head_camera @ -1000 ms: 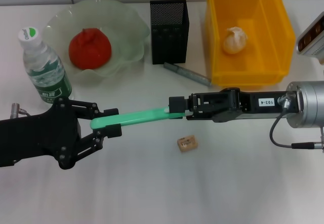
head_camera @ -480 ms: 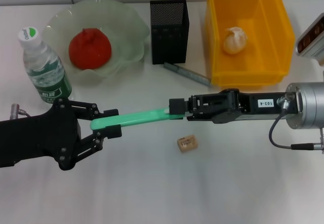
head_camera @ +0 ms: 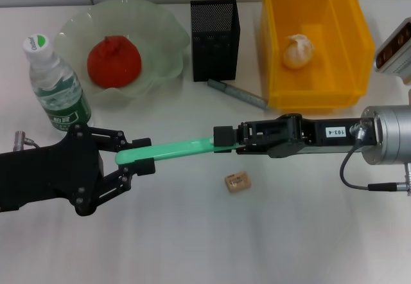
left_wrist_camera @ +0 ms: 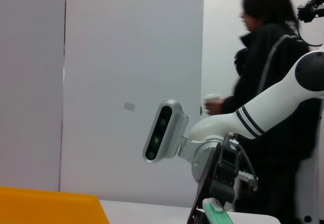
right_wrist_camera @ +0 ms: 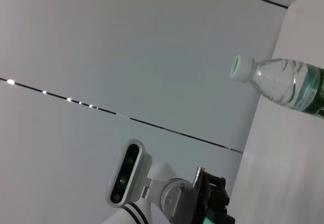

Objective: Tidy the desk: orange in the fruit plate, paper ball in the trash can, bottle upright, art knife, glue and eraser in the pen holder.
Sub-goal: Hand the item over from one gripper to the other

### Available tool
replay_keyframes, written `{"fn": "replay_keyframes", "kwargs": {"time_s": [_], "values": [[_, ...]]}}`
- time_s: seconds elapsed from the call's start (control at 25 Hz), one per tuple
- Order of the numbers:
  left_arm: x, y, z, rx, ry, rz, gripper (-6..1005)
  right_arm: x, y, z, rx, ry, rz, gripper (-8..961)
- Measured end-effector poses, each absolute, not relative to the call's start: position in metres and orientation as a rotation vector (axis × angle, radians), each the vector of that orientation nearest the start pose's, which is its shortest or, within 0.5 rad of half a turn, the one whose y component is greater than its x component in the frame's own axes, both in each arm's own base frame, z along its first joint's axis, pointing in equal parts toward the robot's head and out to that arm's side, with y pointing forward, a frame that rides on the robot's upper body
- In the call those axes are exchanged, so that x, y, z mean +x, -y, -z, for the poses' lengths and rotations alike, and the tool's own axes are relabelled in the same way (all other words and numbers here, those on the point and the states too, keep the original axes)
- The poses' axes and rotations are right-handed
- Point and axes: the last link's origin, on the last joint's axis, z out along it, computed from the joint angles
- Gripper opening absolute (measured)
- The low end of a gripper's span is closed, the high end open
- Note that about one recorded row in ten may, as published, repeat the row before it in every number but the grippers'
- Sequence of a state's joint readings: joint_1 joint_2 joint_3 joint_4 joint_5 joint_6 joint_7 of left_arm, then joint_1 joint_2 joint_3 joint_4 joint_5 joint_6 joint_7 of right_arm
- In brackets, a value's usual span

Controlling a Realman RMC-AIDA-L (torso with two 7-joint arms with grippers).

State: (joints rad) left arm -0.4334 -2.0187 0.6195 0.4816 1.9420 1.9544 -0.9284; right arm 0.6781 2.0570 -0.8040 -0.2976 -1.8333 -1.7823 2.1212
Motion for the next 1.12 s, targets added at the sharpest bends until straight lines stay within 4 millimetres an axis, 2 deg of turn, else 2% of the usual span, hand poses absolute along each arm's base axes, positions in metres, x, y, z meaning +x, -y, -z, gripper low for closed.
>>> {"fn": "replay_keyframes", "kwargs": {"time_s": [1.12], "values": [[-0.2729, -0.2545, -0.0168, -2.790, 0.122, 1.101, 227, 0.2033, -0.3000, 0.0403, -2.762, -1.971, -1.116, 360]]}}
